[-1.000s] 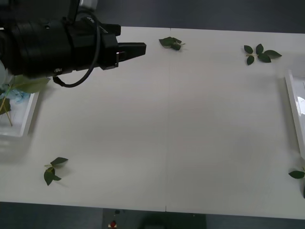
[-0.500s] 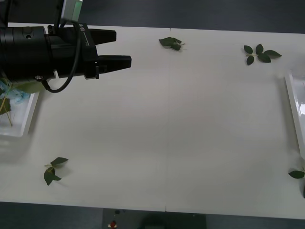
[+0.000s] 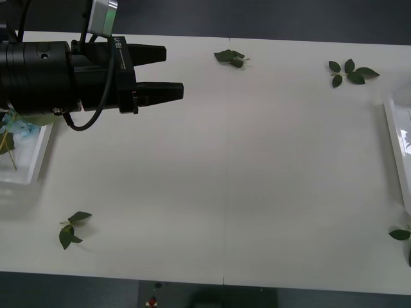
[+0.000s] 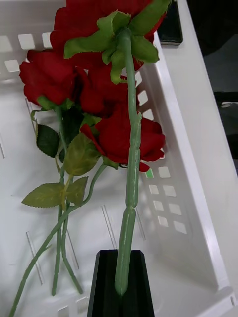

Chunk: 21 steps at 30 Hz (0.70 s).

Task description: Put the red flowers into the right box and the blue flowers into the left box

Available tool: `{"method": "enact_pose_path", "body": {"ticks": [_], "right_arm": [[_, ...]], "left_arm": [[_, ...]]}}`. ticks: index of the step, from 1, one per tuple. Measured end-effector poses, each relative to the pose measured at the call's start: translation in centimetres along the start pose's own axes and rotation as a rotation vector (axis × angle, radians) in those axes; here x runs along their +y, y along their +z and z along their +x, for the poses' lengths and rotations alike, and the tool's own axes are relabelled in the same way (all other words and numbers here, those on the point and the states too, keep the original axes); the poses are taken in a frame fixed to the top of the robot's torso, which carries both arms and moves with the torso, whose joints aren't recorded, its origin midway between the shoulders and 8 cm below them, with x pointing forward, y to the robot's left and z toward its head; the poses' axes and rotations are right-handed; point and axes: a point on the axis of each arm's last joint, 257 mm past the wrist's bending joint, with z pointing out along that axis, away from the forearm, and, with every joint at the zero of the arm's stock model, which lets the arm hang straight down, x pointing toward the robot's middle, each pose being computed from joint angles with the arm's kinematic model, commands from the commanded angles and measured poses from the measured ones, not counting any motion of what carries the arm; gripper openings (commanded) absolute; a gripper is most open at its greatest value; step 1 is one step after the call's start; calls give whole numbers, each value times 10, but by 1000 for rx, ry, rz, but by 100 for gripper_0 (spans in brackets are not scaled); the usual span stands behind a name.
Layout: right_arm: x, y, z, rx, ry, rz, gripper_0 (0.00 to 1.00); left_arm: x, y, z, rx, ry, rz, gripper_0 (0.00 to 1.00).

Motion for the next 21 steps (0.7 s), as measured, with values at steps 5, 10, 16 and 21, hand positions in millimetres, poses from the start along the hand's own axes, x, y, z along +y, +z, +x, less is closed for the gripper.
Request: {"method": "enact_pose_path", "body": {"ticks": [5,10,16,21], "right_arm": [[3,11,12,-7,-3,9,4],[7,18,17,-22,-17,11,55],[6,18,19,-23,-15,13,100],[14,18,19,-22,0,-20,100]], "left_arm": [[-3,0,-3,-11,-12,12,100],[-2,-1,-2,-5,-9,9,100],[2,-7,1,18,1,-3,100],[3,-8,2,23,3,-6,100]]}}
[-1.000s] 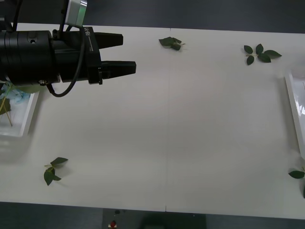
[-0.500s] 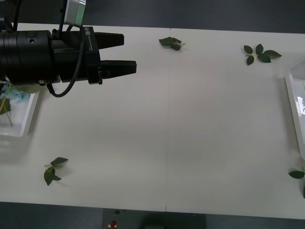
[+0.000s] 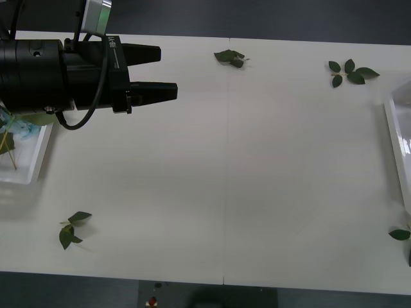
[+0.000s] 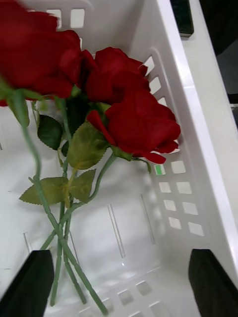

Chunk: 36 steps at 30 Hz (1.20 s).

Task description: Put the red flowers into the right box and the blue flowers into the left box

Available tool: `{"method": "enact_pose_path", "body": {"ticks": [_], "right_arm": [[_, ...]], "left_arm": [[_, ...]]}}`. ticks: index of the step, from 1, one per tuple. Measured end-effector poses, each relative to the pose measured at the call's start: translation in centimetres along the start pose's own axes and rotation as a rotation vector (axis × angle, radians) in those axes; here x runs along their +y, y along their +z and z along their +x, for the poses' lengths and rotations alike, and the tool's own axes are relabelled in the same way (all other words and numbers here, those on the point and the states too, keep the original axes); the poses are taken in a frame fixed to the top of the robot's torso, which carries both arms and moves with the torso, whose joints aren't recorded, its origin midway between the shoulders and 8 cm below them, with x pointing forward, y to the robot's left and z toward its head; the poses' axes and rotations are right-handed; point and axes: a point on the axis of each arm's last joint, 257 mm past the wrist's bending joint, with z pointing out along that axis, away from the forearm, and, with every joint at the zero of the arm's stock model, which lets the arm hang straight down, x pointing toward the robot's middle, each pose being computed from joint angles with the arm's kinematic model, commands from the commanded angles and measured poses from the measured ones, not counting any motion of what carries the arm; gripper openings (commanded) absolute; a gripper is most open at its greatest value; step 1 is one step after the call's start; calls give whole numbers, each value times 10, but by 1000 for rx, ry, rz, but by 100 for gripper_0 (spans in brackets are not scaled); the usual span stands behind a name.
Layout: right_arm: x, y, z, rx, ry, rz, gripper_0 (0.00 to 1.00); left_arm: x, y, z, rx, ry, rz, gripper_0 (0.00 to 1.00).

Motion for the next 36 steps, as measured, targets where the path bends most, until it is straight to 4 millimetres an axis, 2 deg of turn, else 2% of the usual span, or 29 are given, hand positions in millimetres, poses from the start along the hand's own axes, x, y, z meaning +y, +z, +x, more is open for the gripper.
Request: {"method": "enact_pose_path", "body": {"ticks": [6,10,14,18,22,27,33,36], "right_arm": [[18,-1,-2,-3,32,-68,100],[34,-4,-11,-17,46,-123,100],[53,-8,-20,-37,-42,-187,100],[77,-18,-18,-24,-167,-263,100],[115,-39,-22,-33,-192,-386,100],[156,-67,-20,-73,-339,-566,100],[183,-101,-24,-140,-407,-737,100],[194,-118,-24,-195,-497,-810,100]], "left_arm": [[0,0,0,0,0,0,100],[0,0,0,0,0,0,100],[0,0,0,0,0,0,100],[0,0,0,0,0,0,100],[0,0,0,0,0,0,100],[0,0,0,0,0,0,100],[0,0,0,0,0,0,100],[0,0,0,0,0,1,100]]}}
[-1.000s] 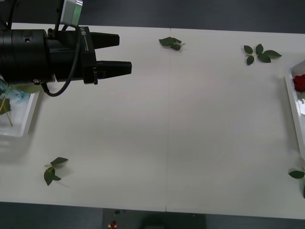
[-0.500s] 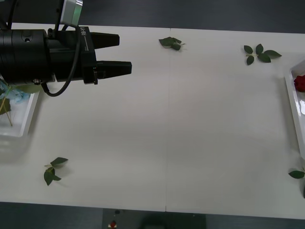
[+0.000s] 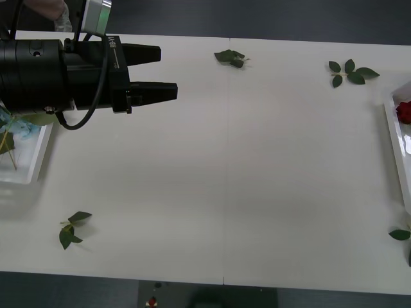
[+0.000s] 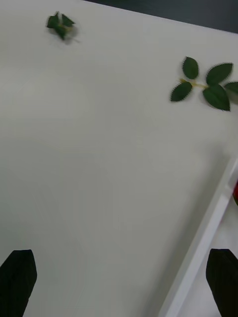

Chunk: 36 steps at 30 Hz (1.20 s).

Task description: Put the red flowers into the right box and the blue flowers into the left box

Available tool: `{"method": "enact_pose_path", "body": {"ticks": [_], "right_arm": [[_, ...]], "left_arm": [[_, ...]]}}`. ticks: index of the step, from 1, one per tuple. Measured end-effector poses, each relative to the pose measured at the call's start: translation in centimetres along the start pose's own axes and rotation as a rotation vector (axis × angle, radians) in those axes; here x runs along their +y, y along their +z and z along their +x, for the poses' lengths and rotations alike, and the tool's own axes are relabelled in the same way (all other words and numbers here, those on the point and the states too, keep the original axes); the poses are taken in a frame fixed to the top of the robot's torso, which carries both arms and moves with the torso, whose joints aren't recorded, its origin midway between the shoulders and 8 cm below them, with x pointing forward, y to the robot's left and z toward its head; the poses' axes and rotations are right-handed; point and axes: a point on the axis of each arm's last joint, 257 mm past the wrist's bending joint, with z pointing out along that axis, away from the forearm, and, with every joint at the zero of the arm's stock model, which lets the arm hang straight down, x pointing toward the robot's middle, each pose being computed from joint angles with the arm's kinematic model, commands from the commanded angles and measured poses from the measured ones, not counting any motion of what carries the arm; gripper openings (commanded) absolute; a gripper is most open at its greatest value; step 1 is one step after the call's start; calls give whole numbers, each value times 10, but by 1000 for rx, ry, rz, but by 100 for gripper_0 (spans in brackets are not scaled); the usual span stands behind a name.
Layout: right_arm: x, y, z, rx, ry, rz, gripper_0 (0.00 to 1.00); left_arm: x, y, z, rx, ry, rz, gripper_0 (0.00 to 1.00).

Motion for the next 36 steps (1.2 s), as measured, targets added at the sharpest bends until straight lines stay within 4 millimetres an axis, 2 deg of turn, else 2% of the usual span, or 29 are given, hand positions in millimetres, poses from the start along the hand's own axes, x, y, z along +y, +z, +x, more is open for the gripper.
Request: {"method": "enact_pose_path", "body": {"ticks": [7,12,16,20,27,36], "right_arm": [[29,-20,-24,-55,-177,-121,100],[41,-37,-45,-139,-314,-163,100],[50,-43,-58,-201,-359,-186,100],[58,-42,-62,-225,-424,-206,100],[68,-36,-53,-194,-435,-250,100],[109,-14,-51,-188,-453,-396,100]], "left_arm": [[0,0,0,0,0,0,100],[0,0,0,0,0,0,100],[0,0,0,0,0,0,100],[0,0,0,0,0,0,100],[0,0,0,0,0,0,100],[0,0,0,0,0,0,100]]}}
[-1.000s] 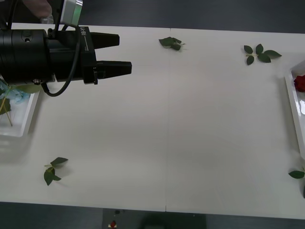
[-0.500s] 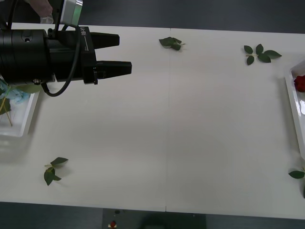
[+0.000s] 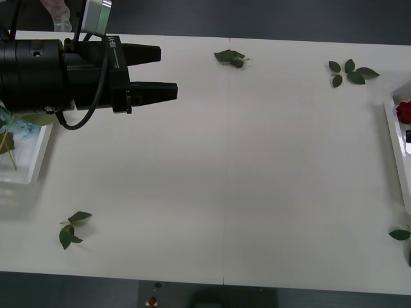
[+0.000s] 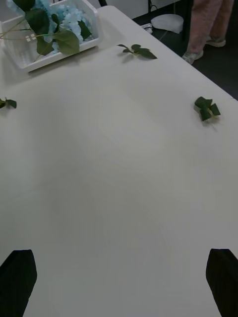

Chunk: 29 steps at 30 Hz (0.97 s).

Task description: Put the red flowers into the right box and the blue flowers into the left box

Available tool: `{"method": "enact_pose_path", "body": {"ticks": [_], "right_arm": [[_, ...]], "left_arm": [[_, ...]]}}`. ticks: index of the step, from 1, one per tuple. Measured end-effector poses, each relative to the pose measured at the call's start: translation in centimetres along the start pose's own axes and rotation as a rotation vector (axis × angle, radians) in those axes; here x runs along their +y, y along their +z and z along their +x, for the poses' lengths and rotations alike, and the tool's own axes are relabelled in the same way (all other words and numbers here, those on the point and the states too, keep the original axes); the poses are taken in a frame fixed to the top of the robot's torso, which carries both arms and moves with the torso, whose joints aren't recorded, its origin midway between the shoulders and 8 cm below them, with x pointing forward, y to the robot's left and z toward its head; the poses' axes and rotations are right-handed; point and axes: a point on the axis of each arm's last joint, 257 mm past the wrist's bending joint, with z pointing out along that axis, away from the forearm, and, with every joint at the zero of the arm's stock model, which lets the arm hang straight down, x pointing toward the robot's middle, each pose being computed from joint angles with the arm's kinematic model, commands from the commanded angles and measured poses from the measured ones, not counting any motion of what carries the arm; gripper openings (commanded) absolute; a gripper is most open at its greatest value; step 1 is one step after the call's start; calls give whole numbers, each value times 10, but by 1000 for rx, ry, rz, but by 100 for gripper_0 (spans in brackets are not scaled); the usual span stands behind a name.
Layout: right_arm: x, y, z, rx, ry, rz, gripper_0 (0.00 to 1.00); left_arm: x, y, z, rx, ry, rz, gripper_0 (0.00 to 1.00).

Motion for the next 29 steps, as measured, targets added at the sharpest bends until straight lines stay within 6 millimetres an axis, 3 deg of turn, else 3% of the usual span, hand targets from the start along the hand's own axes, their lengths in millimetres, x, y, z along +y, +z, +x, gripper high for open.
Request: {"method": "enact_pose_path", "body": {"ticks": [5,12,29], "right_arm": [[23,7,-7,-9,-20,-102,100],[57,1,-12,-3,-60,-249,100],[59,2,-14,9,-73,-265,100]], "left_arm": [[0,0,0,0,0,0,100],[0,0,0,0,0,0,100],[0,0,0,0,0,0,100]]}}
